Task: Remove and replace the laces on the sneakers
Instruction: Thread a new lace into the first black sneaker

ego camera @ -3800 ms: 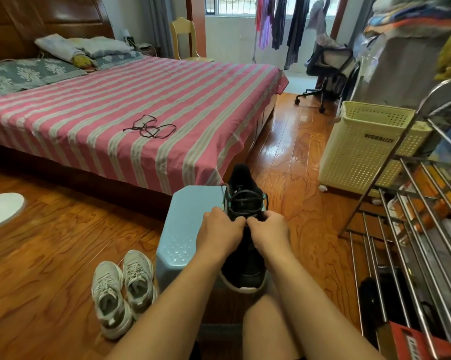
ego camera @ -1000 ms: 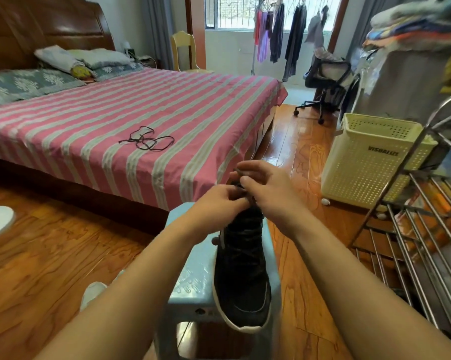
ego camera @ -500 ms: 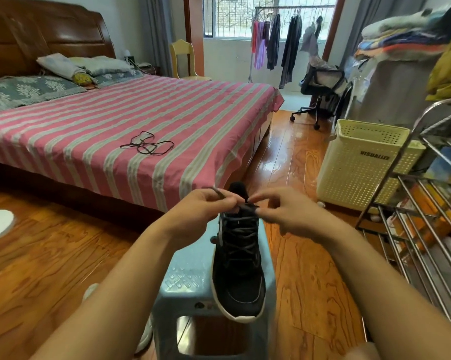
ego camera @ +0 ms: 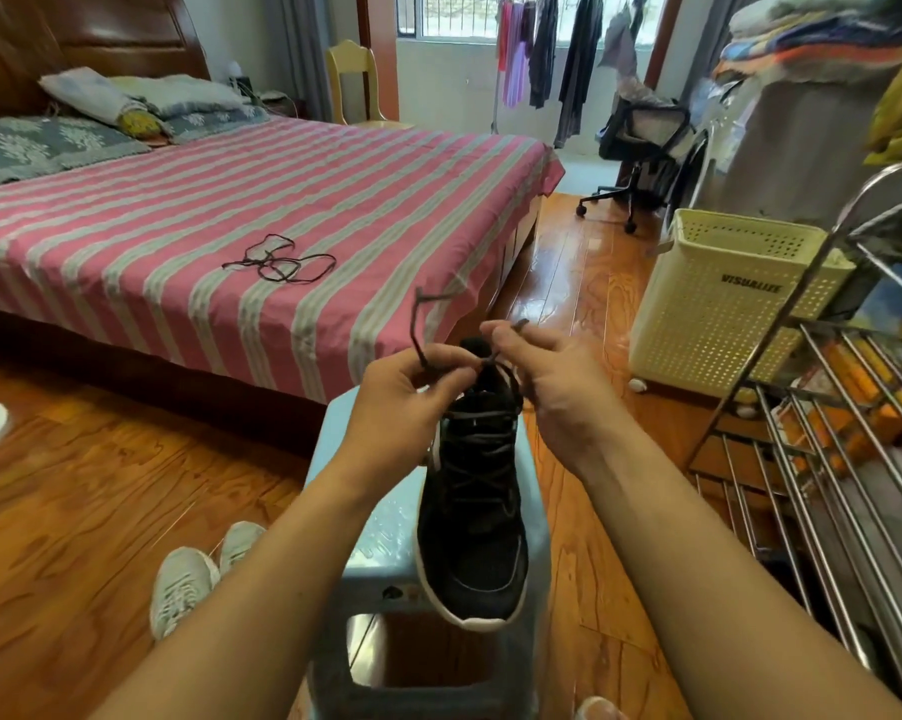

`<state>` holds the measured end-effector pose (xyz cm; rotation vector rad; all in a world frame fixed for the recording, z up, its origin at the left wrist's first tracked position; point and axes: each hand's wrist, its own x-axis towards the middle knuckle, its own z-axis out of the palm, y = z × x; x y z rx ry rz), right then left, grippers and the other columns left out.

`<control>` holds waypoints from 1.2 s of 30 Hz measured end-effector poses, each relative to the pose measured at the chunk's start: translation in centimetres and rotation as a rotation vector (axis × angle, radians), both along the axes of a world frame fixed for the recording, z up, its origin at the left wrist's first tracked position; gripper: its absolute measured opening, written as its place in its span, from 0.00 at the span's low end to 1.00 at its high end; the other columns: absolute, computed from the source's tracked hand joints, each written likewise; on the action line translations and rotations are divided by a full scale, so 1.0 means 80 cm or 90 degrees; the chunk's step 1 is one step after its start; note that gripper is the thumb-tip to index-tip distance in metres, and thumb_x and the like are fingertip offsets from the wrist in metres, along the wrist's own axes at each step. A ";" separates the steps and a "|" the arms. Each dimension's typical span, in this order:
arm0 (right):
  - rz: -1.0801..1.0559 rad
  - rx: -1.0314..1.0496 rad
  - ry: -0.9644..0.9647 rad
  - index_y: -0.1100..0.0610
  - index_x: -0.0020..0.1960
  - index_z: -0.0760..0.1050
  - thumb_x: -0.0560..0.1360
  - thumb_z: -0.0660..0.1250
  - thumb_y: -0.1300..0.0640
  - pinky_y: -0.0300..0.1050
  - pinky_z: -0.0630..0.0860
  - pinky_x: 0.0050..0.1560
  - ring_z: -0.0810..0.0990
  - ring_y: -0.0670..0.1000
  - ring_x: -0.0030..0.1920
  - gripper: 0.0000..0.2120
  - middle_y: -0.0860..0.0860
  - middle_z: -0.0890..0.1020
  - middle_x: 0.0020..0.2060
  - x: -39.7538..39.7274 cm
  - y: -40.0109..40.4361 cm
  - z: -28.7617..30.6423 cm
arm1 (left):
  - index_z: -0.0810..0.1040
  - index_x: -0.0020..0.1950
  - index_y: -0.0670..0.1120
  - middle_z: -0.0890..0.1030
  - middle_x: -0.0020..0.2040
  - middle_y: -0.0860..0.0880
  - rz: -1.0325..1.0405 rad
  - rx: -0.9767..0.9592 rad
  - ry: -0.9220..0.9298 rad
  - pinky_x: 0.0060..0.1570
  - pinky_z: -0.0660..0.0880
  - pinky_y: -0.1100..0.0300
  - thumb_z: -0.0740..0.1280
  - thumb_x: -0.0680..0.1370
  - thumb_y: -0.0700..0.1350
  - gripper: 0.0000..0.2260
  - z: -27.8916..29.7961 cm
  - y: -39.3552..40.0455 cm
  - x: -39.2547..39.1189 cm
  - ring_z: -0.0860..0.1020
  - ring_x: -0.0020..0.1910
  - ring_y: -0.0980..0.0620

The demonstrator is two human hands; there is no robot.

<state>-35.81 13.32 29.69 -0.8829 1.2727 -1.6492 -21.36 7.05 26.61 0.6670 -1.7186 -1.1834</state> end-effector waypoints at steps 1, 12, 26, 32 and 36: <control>-0.001 -0.031 -0.063 0.61 0.52 0.81 0.82 0.64 0.56 0.39 0.78 0.42 0.82 0.48 0.43 0.10 0.55 0.84 0.44 -0.004 0.000 0.000 | 0.85 0.49 0.44 0.87 0.47 0.50 -0.016 0.045 0.006 0.50 0.78 0.66 0.67 0.82 0.41 0.07 0.001 -0.001 0.004 0.85 0.51 0.54; -0.249 0.095 -0.330 0.58 0.43 0.71 0.85 0.57 0.57 0.46 0.77 0.38 0.67 0.47 0.27 0.13 0.49 0.67 0.27 -0.063 0.023 -0.042 | 0.65 0.37 0.47 0.70 0.29 0.47 0.012 0.514 0.307 0.47 0.74 0.56 0.53 0.88 0.49 0.20 -0.012 -0.015 0.005 0.76 0.32 0.49; -0.045 -0.020 0.755 0.53 0.51 0.82 0.84 0.51 0.40 0.54 0.77 0.49 0.81 0.49 0.47 0.25 0.49 0.84 0.44 -0.025 -0.014 -0.010 | 0.80 0.40 0.50 0.81 0.41 0.52 -0.059 -0.035 -0.356 0.62 0.72 0.41 0.58 0.81 0.49 0.14 0.026 -0.001 -0.041 0.80 0.49 0.47; -0.309 0.194 0.775 0.51 0.48 0.83 0.80 0.66 0.46 0.50 0.79 0.48 0.81 0.52 0.44 0.11 0.48 0.83 0.42 -0.091 0.010 0.002 | 0.86 0.51 0.44 0.81 0.36 0.57 -0.133 0.156 -0.182 0.41 0.74 0.64 0.62 0.85 0.47 0.14 0.010 -0.015 -0.017 0.80 0.39 0.60; 0.034 0.152 0.711 0.45 0.56 0.84 0.78 0.70 0.55 0.39 0.75 0.48 0.80 0.42 0.47 0.09 0.42 0.82 0.46 -0.068 0.012 -0.009 | 0.86 0.51 0.42 0.87 0.46 0.43 -0.166 0.142 -0.139 0.53 0.77 0.55 0.70 0.79 0.35 0.06 0.002 -0.021 -0.008 0.84 0.48 0.52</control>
